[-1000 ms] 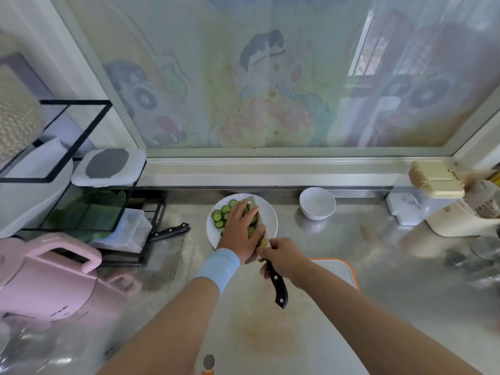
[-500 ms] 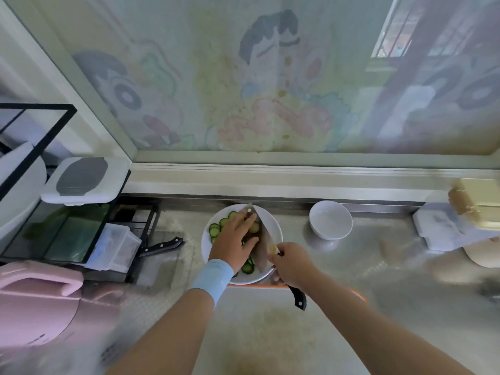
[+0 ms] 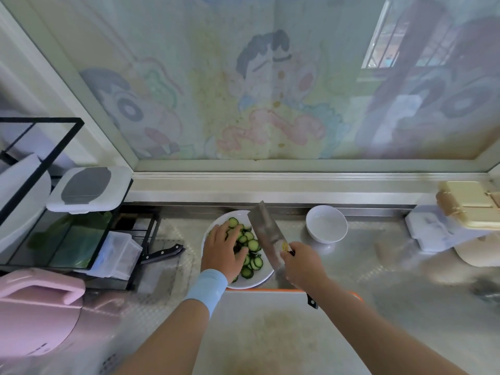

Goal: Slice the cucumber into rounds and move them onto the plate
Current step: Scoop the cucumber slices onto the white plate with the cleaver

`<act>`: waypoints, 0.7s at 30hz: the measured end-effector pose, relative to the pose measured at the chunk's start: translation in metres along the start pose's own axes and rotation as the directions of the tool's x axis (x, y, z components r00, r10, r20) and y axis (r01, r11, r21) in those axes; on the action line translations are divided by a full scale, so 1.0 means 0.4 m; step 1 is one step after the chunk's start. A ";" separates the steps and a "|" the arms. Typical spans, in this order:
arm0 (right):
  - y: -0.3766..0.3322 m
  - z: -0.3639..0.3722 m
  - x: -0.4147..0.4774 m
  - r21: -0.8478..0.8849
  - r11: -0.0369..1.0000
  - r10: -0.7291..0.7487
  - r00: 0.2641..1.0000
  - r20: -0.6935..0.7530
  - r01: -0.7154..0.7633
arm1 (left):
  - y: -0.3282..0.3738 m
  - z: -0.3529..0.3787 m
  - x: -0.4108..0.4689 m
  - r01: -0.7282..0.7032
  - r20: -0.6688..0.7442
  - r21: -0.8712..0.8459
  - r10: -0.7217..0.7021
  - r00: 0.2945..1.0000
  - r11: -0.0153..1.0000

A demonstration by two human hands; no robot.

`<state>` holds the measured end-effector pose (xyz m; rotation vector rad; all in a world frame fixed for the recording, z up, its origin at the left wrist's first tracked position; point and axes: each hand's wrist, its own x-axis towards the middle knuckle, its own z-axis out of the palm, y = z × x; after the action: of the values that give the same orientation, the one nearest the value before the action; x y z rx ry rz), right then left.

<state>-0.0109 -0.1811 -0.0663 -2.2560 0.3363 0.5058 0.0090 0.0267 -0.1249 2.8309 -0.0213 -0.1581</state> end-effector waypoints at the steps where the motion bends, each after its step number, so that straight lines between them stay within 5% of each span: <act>1: -0.001 0.002 -0.005 0.009 1.000 0.003 1.000 -0.013 -0.003 | -0.004 0.012 -0.012 0.000 0.069 0.034 -0.002 0.998 0.999; 5: 0.013 0.017 -0.023 0.013 1.000 -0.003 0.999 -0.050 0.004 | 0.025 0.059 -0.027 -0.085 0.224 0.117 0.057 0.973 0.989; 9: 0.032 0.018 -0.032 0.075 0.997 0.004 0.998 -0.063 0.001 | 0.071 0.067 0.004 -0.063 0.207 -0.054 0.073 0.976 0.997; 13: 0.039 0.014 -0.014 0.064 0.998 0.016 0.997 -0.082 -0.010 | 0.044 0.041 0.002 0.012 0.007 -0.218 -0.010 1.000 0.976; 17: 0.030 0.032 -0.001 0.014 1.000 0.003 0.999 -0.043 -0.002 | -0.032 0.043 -0.019 0.015 0.155 -0.012 -0.013 0.988 1.000; 21: 0.019 0.042 -0.016 0.029 1.000 0.001 0.999 -0.041 0.000 | -0.044 0.020 -0.039 0.086 0.097 -0.128 -0.073 0.993 0.988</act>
<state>-0.0238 -0.1729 -0.0787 -2.2403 0.3633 0.4521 -0.0075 0.0418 -0.1361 2.6914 0.0795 -0.2961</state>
